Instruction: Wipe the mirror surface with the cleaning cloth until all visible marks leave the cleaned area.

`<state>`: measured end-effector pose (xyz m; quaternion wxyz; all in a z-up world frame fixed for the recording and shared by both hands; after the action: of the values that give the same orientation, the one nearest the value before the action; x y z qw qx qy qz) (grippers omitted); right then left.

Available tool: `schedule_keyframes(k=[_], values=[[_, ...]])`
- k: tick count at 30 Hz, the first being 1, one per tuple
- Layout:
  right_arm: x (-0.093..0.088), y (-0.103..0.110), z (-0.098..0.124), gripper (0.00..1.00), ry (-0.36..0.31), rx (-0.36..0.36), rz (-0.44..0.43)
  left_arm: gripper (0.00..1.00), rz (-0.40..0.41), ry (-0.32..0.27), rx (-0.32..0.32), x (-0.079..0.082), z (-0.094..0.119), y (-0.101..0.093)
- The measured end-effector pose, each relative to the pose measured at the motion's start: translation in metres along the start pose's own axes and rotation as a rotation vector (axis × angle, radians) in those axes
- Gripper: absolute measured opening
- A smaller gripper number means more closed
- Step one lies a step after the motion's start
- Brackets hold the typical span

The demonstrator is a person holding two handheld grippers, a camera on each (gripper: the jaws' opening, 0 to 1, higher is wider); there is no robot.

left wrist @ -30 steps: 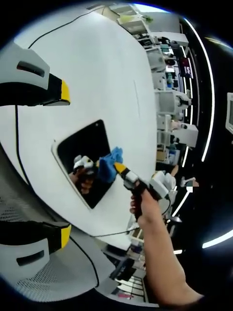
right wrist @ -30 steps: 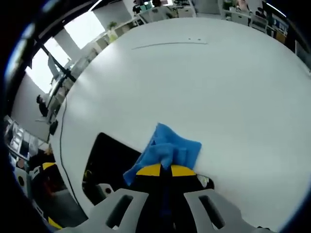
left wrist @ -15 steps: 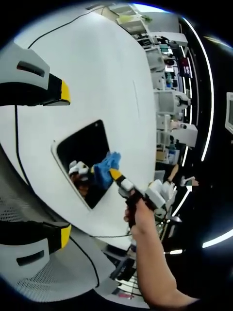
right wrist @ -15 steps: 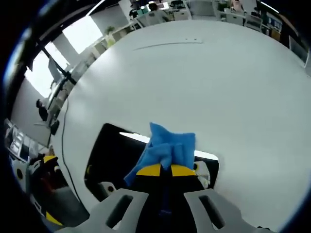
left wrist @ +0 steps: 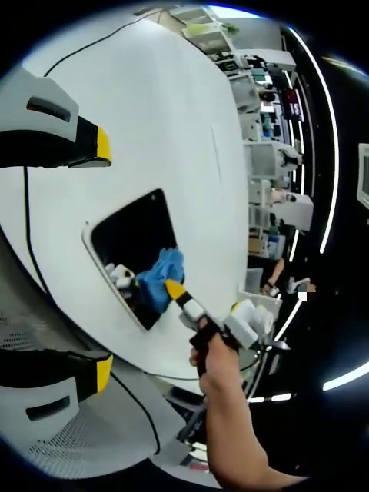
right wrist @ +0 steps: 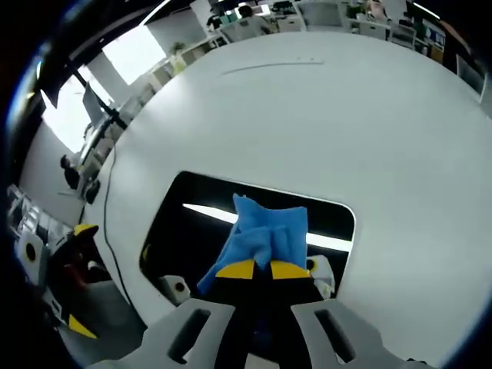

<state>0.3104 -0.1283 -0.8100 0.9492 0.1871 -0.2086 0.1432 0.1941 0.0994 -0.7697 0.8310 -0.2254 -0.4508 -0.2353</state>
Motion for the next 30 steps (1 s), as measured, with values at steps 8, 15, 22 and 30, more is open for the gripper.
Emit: schedule_keyframes(k=[8, 15, 22, 30], values=[[-0.015, 0.004, 0.007, 0.0, 0.002, 0.016, -0.016, 1.0, -0.005, 0.003, 0.006, 0.0, 0.0, 0.0], [-0.025, 0.009, 0.011, 0.0, 0.012, 0.016, 0.0, 1.0, -0.004, 0.004, 0.008, 0.001, 0.0, 0.0], [-0.039, 0.012, 0.017, 0.0, -0.01, 0.031, -0.018, 1.0, -0.002, 0.006, 0.007, 0.0, 0.0, 0.0], [-0.055, 0.014, 0.023, 0.0, -0.043, 0.031, -0.026, 1.0, 0.001, 0.004, 0.012, 0.001, 0.0, 0.001]])
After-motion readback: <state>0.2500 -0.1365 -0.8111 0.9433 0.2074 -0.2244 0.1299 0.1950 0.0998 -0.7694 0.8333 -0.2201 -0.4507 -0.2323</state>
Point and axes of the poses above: the point that each gripper's makers call its tool centre point, and the gripper's own axes: z roughly backward along the fingers, y roughly to its left, x roughly out of its top, the point moved 7 cm from there along z, roughly backward along the fingers, and after that the axes turned 2 degrees about x, right-handed, at the moved point
